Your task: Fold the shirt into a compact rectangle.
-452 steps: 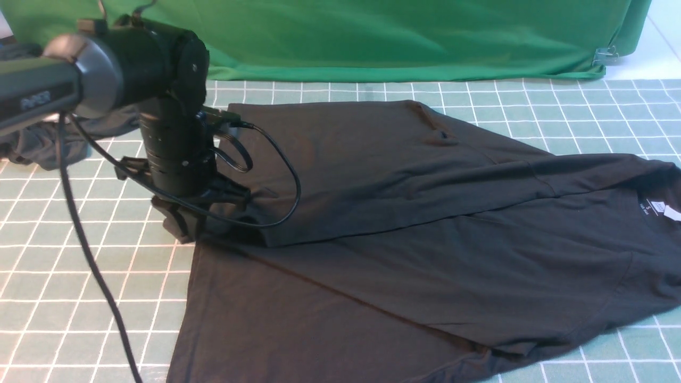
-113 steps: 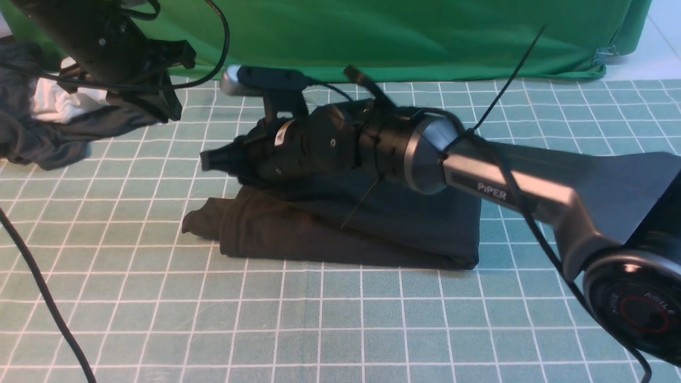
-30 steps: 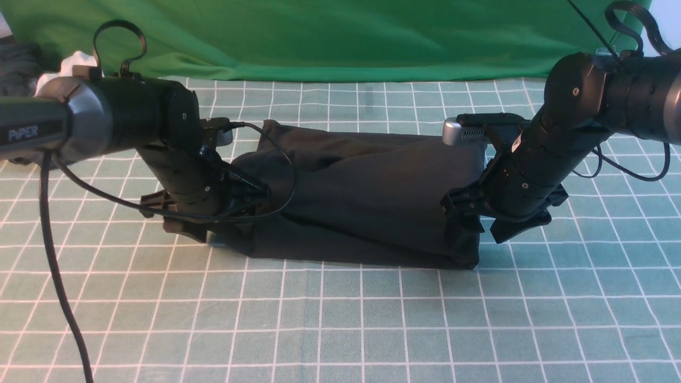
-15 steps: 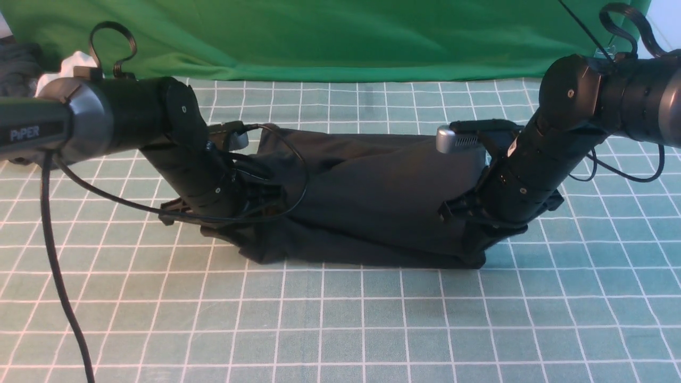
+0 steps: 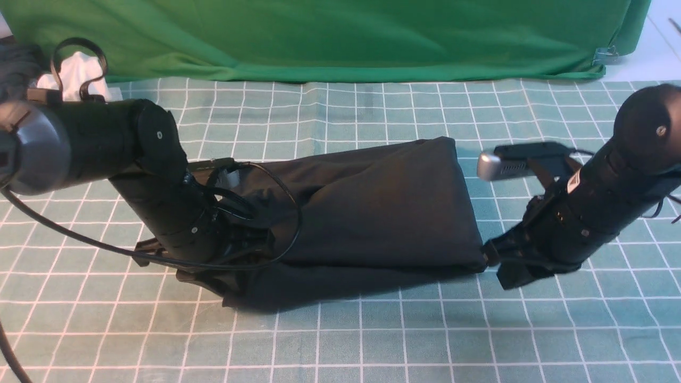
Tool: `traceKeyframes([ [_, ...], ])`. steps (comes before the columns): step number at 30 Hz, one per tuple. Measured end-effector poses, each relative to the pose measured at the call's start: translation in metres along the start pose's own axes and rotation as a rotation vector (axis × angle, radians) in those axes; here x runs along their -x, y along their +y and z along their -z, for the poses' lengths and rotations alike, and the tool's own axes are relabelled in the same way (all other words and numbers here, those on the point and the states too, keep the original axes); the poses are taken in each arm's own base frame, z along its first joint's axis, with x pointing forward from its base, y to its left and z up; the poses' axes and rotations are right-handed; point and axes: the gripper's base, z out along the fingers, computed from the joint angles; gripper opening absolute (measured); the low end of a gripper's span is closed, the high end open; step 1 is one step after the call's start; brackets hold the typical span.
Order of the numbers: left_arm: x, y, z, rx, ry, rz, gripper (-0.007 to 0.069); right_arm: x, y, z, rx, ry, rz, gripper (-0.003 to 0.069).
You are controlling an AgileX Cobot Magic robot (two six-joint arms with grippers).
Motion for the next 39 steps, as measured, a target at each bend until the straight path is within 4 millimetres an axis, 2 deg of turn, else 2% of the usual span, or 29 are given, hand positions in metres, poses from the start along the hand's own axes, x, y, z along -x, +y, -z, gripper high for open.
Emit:
traceKeyframes([
  [3,0.0,0.0,-0.001,0.004,-0.006,-0.006,0.0094,0.011,0.001,0.001,0.002,-0.025,0.004,0.033],
  [6,0.0,0.0,-0.001,0.006,-0.007,-0.009,0.0094,0.021,-0.001,-0.009,-0.003,-0.032,0.0,0.0456],
  [8,0.0,0.0,-0.001,0.007,-0.007,-0.011,0.0094,0.029,-0.005,-0.022,-0.015,-0.051,-0.009,0.051],
  [9,0.0,0.0,-0.001,0.007,-0.007,-0.011,0.0094,0.03,-0.005,-0.023,-0.016,-0.054,-0.01,0.0515],
  [11,0.0,0.001,-0.001,0.008,-0.007,-0.011,0.0094,0.037,-0.012,-0.041,-0.032,-0.071,-0.024,0.0522],
  [14,0.0,0.001,-0.001,0.008,-0.009,-0.012,0.0094,0.038,-0.015,-0.053,-0.039,-0.058,-0.032,0.05],
  [16,0.001,0.001,-0.001,0.007,-0.014,-0.012,0.0094,0.038,-0.018,-0.062,-0.042,-0.041,-0.036,0.0396],
  [19,0.002,0.0,-0.001,0.007,-0.025,-0.013,0.0094,0.038,-0.018,-0.063,-0.038,-0.044,-0.022,0.0153],
  [20,0.002,0.0,-0.001,0.007,-0.029,-0.013,0.0094,0.038,-0.017,-0.062,-0.037,-0.046,-0.018,0.0099],
  [22,0.002,0.0,-0.001,-0.001,-0.031,-0.007,0.0094,0.038,-0.016,-0.06,-0.035,-0.043,-0.008,0.0055],
  [27,0.002,-0.005,-0.001,-0.044,-0.024,0.027,0.0094,0.025,-0.012,-0.042,-0.029,-0.042,-0.015,0.0043],
  [31,-0.003,-0.02,-0.003,-0.07,-0.007,0.0,0.0094,-0.002,-0.011,-0.026,-0.034,-0.033,-0.064,0.0043],
  [33,-0.005,-0.025,-0.004,-0.071,-0.003,-0.014,0.0094,-0.009,-0.012,-0.025,-0.04,-0.022,-0.073,0.0043],
  [35,-0.009,-0.034,-0.006,-0.07,0.005,-0.051,0.0094,-0.025,-0.016,-0.027,-0.063,0.013,-0.095,0.0043],
  [39,-0.012,-0.041,-0.008,-0.071,0.011,-0.075,0.0094,-0.038,-0.02,-0.033,-0.083,0.058,-0.117,0.0055],
])
